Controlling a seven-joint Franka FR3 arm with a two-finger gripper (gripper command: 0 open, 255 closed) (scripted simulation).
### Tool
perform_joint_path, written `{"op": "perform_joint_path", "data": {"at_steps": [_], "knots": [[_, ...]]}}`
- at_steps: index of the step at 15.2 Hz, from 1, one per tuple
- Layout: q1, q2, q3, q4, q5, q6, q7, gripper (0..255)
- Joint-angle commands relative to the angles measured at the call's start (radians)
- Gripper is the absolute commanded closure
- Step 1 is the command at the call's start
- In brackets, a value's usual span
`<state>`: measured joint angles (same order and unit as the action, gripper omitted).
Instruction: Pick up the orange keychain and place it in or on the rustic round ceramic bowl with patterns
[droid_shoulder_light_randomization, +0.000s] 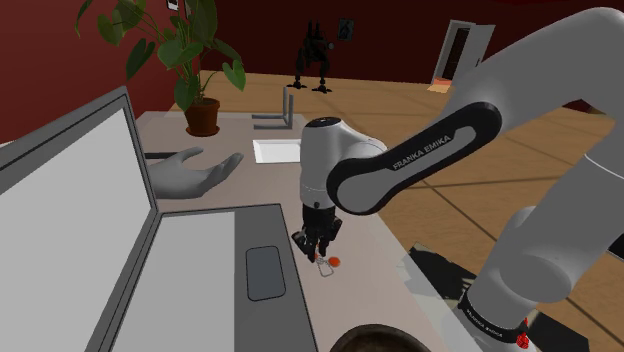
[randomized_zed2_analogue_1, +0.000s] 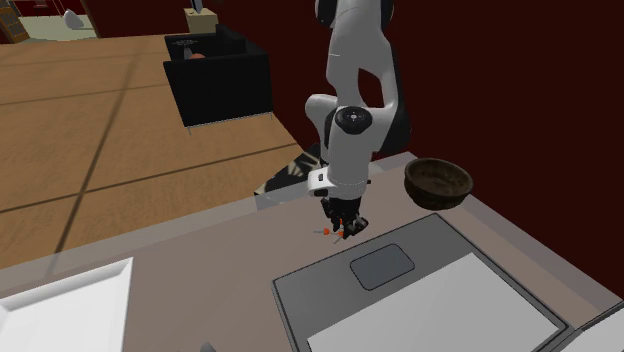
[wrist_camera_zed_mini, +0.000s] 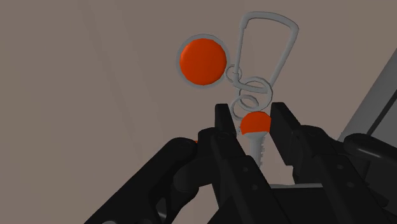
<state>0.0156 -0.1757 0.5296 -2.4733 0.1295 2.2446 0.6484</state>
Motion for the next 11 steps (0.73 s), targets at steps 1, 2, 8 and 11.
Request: {"op": "perform_joint_path", "data": {"at_steps": [1, 2, 8, 11], "knots": [[0.001, -0.019, -0.006, 0.005, 0.009, -0.031, -0.009, 255], [0.002, -0.029, -0.008, 0.011, 0.013, -0.046, -0.012, 255], [0.006, -0.081, -0.023, 0.053, 0.029, -0.136, -0.027, 255], [0.007, -0.104, -0.030, 0.076, 0.034, -0.181, -0.032, 255]]}}
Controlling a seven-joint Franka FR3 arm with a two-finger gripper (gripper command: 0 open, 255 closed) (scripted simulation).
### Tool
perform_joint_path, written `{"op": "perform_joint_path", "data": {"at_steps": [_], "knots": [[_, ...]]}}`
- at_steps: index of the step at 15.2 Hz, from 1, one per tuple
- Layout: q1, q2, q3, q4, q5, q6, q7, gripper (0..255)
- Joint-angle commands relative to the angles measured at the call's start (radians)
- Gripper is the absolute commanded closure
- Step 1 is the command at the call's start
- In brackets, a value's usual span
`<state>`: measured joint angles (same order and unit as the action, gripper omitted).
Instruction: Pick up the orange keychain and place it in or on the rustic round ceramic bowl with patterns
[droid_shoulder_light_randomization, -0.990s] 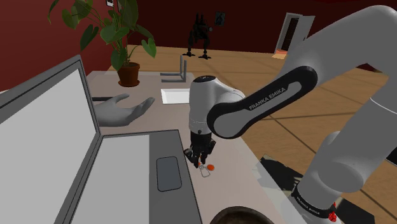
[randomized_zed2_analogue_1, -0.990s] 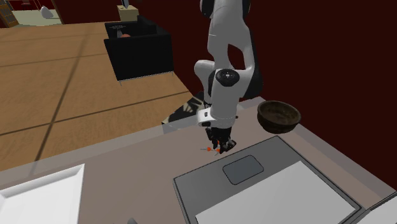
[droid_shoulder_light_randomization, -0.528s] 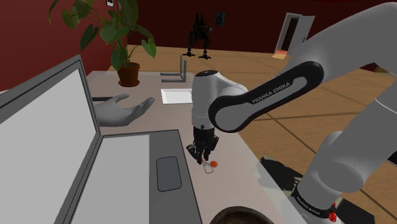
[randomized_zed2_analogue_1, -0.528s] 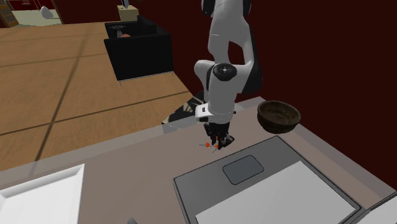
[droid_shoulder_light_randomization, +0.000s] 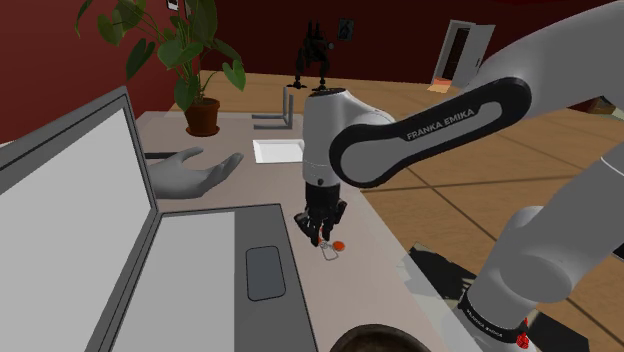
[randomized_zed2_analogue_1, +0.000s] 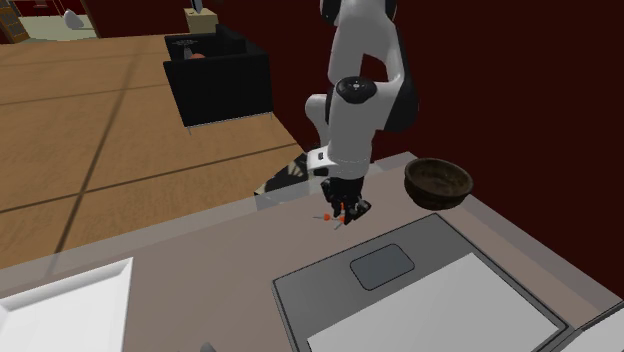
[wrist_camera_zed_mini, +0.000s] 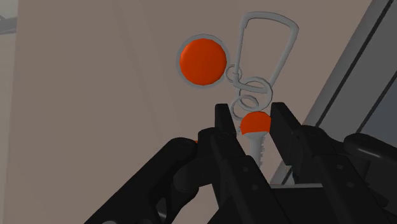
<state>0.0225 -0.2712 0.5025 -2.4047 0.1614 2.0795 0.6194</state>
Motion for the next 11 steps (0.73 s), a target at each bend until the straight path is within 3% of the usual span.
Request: {"op": "perform_joint_path", "data": {"at_steps": [1, 11], "knots": [[0.001, -0.015, -0.006, 0.016, 0.003, -0.030, -0.005, 255], [0.001, -0.067, -0.029, 0.109, 0.009, -0.174, -0.015, 255]]}}
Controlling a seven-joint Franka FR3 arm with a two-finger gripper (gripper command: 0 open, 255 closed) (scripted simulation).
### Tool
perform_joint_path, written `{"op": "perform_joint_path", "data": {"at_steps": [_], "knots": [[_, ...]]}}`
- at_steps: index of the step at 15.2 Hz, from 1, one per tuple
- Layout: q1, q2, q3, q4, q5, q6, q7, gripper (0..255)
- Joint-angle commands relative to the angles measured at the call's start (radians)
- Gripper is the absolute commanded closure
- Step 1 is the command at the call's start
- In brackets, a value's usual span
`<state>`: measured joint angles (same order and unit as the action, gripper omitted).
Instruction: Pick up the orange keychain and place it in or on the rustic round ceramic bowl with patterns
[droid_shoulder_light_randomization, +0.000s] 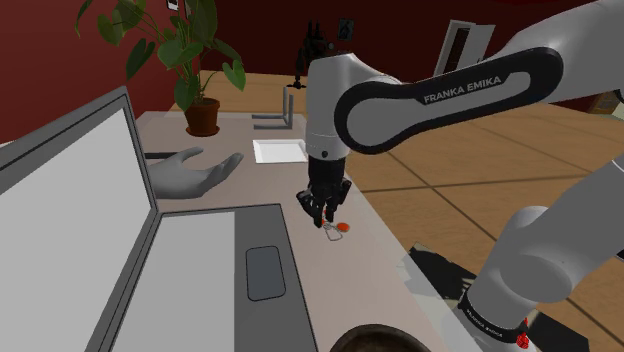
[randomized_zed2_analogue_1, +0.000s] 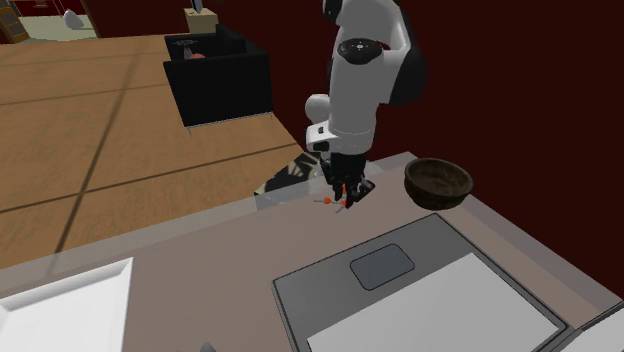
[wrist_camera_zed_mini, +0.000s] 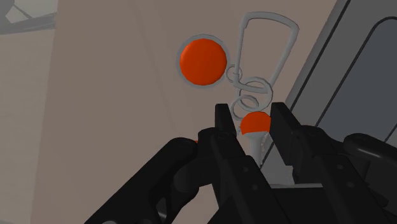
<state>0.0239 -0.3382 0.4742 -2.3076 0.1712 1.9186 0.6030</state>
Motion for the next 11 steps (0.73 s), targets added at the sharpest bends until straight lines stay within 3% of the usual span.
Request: {"op": "perform_joint_path", "data": {"at_steps": [1, 9, 11], "knots": [[0.000, -0.004, -0.003, 0.022, -0.001, -0.027, 0.001, 255], [-0.003, -0.025, -0.018, 0.111, -0.003, -0.136, -0.001, 255], [0.021, -0.065, 0.002, 0.085, 0.023, -0.144, 0.030, 255]]}}
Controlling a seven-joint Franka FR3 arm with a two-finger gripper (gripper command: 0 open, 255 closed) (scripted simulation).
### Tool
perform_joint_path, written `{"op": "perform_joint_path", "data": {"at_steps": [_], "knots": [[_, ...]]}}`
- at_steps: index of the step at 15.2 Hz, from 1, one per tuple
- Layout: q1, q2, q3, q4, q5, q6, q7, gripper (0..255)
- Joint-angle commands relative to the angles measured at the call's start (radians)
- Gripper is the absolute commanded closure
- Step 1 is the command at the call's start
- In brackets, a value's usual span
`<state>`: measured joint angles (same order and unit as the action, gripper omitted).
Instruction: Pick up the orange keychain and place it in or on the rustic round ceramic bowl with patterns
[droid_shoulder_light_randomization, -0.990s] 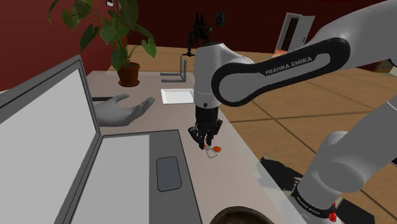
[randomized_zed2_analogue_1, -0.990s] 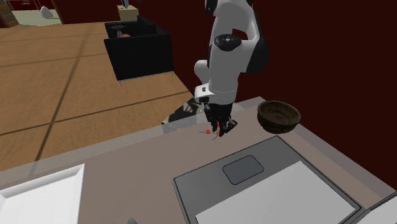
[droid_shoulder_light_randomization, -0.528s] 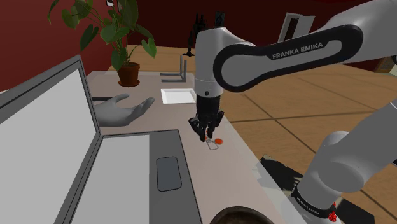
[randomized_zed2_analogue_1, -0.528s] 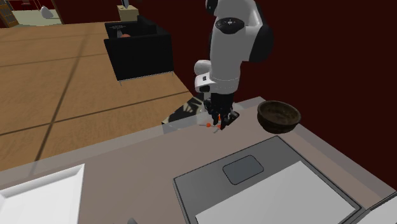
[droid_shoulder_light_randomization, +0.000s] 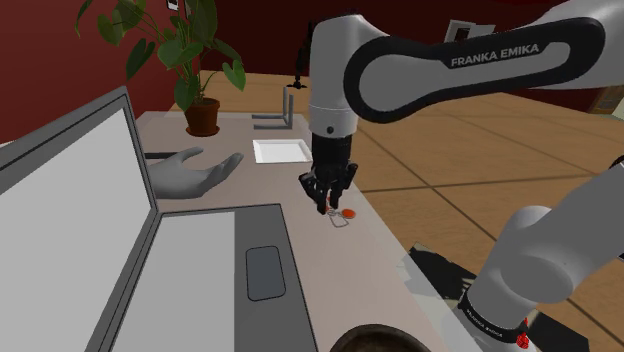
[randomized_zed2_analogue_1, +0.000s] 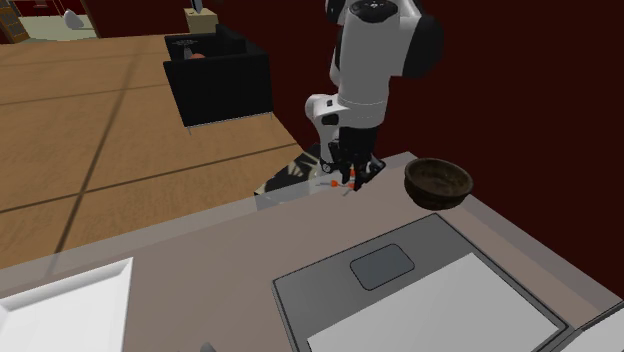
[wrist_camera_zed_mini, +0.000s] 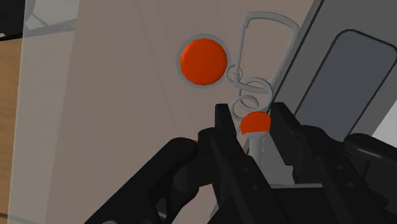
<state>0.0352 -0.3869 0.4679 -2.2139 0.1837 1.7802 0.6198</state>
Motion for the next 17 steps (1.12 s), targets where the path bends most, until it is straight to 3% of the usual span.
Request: {"op": "perform_joint_path", "data": {"at_steps": [1, 9, 17], "knots": [[0.022, -0.035, 0.019, -0.020, 0.024, -0.010, 0.029, 255], [0.121, -0.154, 0.116, -0.069, 0.132, -0.051, 0.176, 255], [0.205, -0.207, 0.240, -0.047, 0.230, -0.083, 0.351, 255]]}}
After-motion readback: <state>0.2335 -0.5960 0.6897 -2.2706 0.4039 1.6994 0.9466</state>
